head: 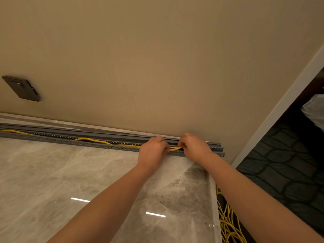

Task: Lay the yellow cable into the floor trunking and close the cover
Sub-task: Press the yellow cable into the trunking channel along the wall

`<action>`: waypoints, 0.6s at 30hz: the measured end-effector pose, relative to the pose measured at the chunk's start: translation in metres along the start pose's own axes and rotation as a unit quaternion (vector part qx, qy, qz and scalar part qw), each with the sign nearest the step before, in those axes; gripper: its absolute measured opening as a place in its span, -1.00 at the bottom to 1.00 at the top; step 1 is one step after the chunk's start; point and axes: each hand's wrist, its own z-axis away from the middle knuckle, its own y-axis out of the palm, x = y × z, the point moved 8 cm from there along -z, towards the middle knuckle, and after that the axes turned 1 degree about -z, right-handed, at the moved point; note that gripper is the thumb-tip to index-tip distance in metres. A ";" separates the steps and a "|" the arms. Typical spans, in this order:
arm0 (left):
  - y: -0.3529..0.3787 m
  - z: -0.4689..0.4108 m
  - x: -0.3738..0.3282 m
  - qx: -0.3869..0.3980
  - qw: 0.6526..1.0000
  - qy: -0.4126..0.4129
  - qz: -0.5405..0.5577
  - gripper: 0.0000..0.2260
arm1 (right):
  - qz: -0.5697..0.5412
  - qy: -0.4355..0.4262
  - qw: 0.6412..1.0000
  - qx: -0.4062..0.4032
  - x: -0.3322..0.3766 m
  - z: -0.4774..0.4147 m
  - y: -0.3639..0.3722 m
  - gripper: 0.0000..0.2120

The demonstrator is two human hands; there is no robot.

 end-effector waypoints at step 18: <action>0.019 -0.012 -0.021 0.080 0.990 0.002 -0.117 -0.72 | -0.009 0.031 0.998 -0.054 -0.005 0.020 -0.005 -0.76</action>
